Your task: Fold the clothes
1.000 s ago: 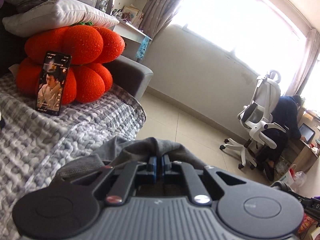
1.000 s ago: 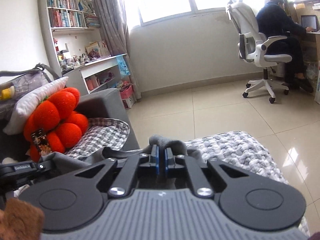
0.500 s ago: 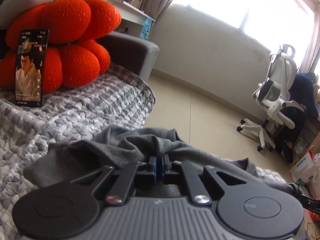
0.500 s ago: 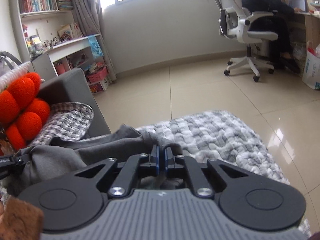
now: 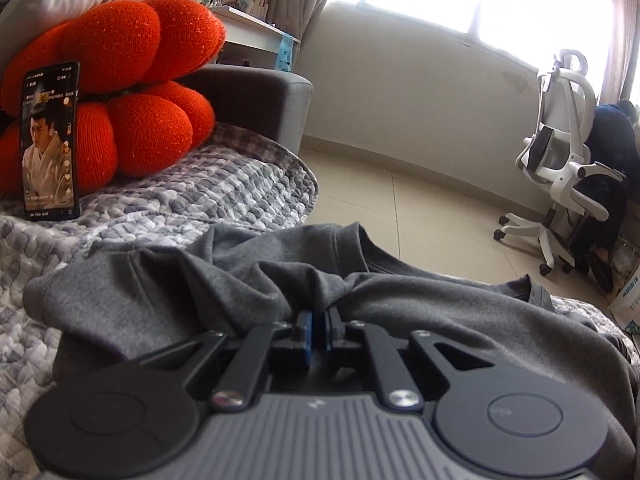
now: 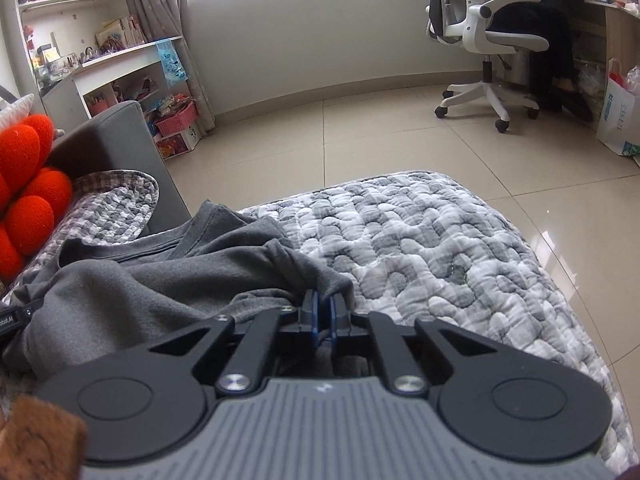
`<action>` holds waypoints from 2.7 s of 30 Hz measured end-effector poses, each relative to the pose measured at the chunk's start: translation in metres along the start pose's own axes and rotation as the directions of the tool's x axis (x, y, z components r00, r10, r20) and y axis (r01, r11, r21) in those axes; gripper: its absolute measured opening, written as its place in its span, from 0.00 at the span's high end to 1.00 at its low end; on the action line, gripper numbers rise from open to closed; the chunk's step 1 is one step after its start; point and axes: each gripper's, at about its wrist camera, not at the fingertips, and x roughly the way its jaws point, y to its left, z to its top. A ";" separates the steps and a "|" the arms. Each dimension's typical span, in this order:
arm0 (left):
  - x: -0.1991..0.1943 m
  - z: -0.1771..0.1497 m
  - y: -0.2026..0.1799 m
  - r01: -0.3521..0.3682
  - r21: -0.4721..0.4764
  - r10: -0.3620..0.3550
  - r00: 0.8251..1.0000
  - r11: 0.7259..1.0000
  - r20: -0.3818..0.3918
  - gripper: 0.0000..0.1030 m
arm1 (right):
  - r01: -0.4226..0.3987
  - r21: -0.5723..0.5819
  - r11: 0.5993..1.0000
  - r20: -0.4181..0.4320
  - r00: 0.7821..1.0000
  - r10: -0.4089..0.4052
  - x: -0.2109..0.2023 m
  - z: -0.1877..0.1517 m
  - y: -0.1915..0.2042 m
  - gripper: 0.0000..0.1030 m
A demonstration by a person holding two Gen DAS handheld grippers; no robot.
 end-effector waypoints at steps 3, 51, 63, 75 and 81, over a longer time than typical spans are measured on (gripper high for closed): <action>-0.005 0.005 -0.001 0.003 0.009 -0.003 1.000 1.000 -0.018 0.89 | -0.001 0.001 1.000 -0.003 1.000 0.001 -0.006 0.005 0.001 0.86; -0.107 -0.028 0.014 0.199 -0.301 -0.282 0.923 0.932 -0.261 0.02 | -0.210 0.063 0.976 -0.047 0.976 0.213 -0.108 -0.045 0.045 0.94; -0.106 -0.034 0.006 0.220 -0.272 -0.285 0.931 0.937 -0.228 0.04 | -0.240 -0.005 0.971 0.193 0.952 0.236 -0.178 0.042 0.034 0.94; -0.102 -0.032 0.011 0.165 -0.181 -0.199 0.961 0.970 -0.191 0.02 | -0.079 0.080 0.994 0.057 0.996 0.075 -0.117 0.009 -0.010 0.93; -0.093 -0.029 0.019 0.149 -0.192 -0.181 0.971 0.970 -0.159 0.05 | -0.061 0.094 0.994 0.015 0.998 0.060 -0.111 -0.001 -0.026 0.87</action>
